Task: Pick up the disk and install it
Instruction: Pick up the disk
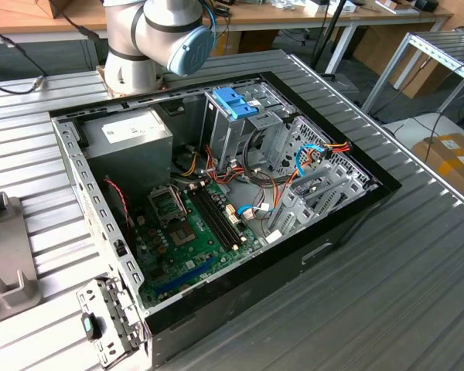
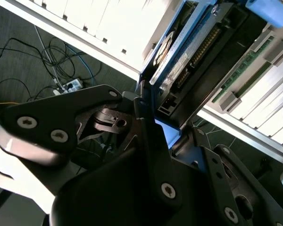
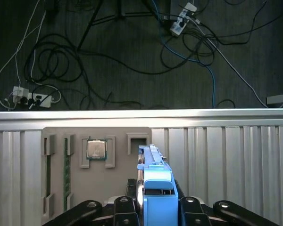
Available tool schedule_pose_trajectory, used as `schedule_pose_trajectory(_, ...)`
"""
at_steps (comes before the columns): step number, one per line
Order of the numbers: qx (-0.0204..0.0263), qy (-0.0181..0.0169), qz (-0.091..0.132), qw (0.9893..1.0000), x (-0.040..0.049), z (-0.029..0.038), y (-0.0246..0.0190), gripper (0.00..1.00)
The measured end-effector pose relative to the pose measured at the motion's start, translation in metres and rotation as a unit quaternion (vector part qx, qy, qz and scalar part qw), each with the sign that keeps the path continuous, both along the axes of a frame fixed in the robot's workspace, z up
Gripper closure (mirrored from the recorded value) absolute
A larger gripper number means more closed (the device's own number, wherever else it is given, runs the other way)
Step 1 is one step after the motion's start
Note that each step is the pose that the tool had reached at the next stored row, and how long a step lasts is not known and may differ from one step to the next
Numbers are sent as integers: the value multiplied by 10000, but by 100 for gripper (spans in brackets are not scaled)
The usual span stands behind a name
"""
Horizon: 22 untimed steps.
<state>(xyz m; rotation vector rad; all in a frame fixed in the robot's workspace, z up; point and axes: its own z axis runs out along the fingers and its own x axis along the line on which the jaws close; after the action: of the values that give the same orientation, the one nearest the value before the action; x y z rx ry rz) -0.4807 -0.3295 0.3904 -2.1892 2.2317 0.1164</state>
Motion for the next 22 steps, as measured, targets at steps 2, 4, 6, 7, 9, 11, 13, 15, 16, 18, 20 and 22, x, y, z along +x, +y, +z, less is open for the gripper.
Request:
schedule_pose_trajectory(2, 5, 0, 0, 10000, 0, 30, 0, 63)
schedule_pose_trajectory(4, 11, 0, 0, 10000, 0, 59, 0, 63)
schedule_pose_trajectory(6, 16, 1, 0, 10000, 0, 91, 0, 63)
schedule_pose_trajectory(7, 18, 0, 0, 10000, 0, 110, 0, 63)
schedule_pose_trajectory(9, 23, 0, 0, 10000, 0, 147, 0, 63)
schedule_pose_trajectory(11, 27, 0, 0, 10000, 0, 175, 0, 63)
schedule_pose_trajectory(13, 30, 0, 0, 10000, 0, 209, 0, 63)
schedule_pose_trajectory(15, 33, 0, 0, 10000, 0, 252, 0, 63)
schedule_pose_trajectory(16, 34, 0, 0, 10000, 0, 270, 0, 63)
schedule_pose_trajectory(18, 37, 1, 0, 10000, 0, 318, 0, 63)
schedule_pose_trajectory(20, 42, 0, 0, 10000, 0, 379, 0, 63)
schedule_pose_trajectory(22, 46, 0, 0, 10000, 0, 414, 0, 63)
